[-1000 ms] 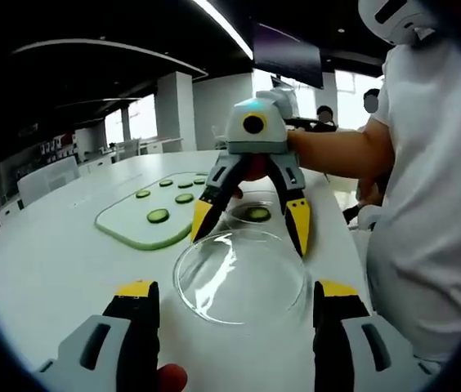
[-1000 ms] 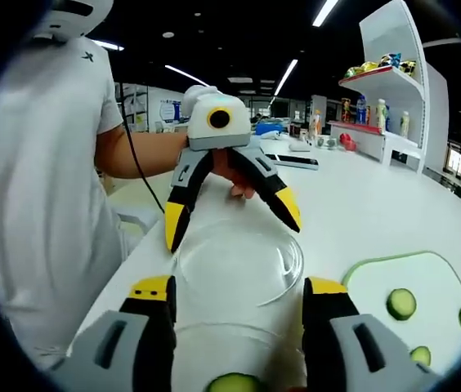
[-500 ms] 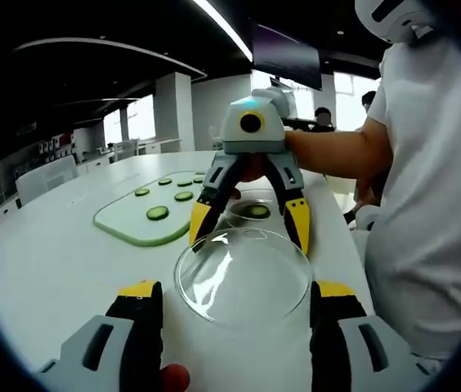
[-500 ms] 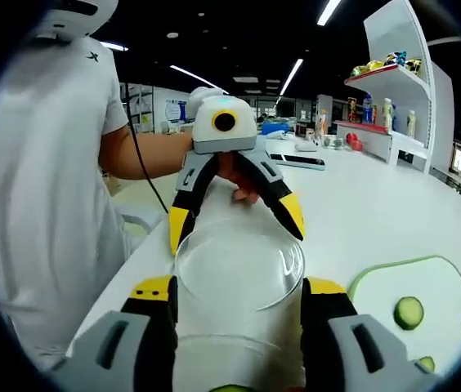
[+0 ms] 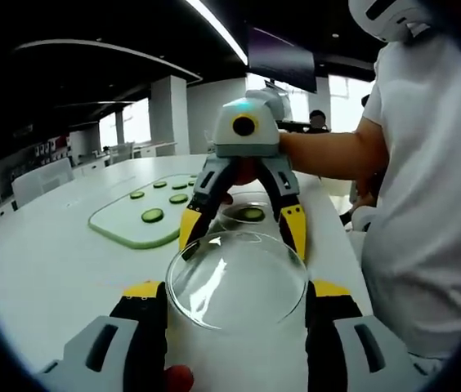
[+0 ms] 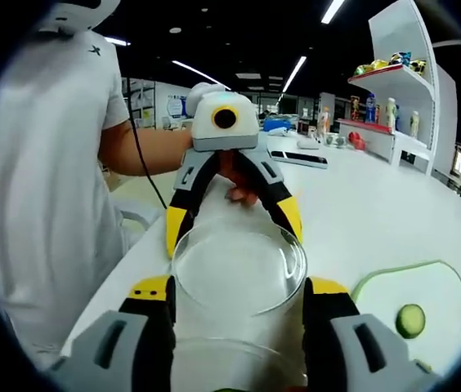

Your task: Open the petri dish lid, add cucumber slices into the petri dish, and close the lid

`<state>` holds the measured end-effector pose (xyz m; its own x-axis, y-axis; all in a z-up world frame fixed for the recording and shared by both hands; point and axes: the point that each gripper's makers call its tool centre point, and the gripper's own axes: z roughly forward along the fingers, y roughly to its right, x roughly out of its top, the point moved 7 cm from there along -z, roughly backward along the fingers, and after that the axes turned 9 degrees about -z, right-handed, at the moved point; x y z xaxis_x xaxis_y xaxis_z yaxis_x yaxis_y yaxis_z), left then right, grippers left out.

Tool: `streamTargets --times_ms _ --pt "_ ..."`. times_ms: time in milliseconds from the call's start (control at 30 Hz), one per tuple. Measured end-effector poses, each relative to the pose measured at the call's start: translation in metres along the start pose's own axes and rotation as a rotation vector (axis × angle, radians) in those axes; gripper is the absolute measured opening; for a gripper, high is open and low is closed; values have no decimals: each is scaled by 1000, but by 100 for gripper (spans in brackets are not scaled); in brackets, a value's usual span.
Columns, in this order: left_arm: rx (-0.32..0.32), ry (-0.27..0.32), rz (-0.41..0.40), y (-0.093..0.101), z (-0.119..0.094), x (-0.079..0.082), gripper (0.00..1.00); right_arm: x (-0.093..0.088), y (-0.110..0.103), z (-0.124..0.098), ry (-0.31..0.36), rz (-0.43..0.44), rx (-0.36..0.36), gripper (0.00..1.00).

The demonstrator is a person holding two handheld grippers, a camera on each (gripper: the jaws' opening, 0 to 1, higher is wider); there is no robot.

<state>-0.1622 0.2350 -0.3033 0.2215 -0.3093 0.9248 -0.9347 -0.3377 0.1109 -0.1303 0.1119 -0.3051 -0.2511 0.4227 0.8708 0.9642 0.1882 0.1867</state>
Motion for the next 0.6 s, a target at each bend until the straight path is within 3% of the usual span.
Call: streamTargets --times_ms 600 --pt "-2 11 17 2 -1 0 67 3 1 5 -12 -9 15 65"
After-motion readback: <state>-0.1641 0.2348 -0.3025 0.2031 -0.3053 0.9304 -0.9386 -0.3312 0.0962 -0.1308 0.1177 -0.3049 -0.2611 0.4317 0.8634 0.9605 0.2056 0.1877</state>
